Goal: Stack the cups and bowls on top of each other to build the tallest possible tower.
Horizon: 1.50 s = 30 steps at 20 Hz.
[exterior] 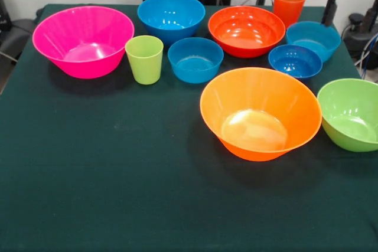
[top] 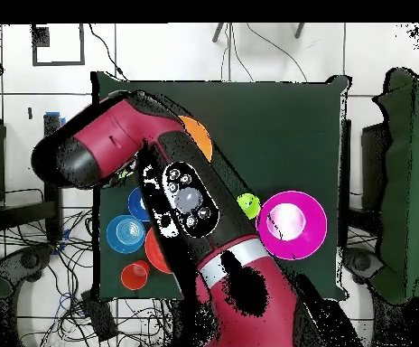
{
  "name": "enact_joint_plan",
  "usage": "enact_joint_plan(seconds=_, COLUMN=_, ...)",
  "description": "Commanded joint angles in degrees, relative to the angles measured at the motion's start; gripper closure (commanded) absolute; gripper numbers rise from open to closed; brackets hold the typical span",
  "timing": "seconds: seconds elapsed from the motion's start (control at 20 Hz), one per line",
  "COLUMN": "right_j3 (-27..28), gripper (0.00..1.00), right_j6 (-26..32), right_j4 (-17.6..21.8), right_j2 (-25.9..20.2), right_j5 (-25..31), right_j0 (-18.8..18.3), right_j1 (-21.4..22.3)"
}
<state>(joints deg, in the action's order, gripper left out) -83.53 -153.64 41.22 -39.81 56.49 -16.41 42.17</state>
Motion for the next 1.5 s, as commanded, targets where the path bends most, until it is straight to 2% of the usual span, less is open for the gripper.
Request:
enact_joint_plan(seconds=0.05, right_j3=5.68, gripper=0.00, right_j6=-13.32, right_j4=4.10, right_j2=10.73, right_j5=-4.98, right_j0=1.16, right_j1=-5.47)
enact_joint_plan(seconds=0.75, right_j3=9.30, gripper=0.00, right_j6=-7.31, right_j4=-0.11, right_j2=14.82, right_j5=-5.54, right_j0=2.16, right_j1=-7.83)
enact_joint_plan(seconds=1.0, right_j3=14.61, gripper=0.00, right_j6=-3.00, right_j4=0.36, right_j2=16.02, right_j5=1.16, right_j0=4.09, right_j1=-9.78)
enact_joint_plan(seconds=1.2, right_j3=17.54, gripper=0.00, right_j6=-4.55, right_j4=0.36, right_j2=17.19, right_j5=1.01, right_j0=6.32, right_j1=-11.88)
enact_joint_plan(seconds=1.5, right_j3=21.65, gripper=0.00, right_j6=-4.66, right_j4=-2.13, right_j2=17.61, right_j5=0.44, right_j0=8.19, right_j1=-14.61)
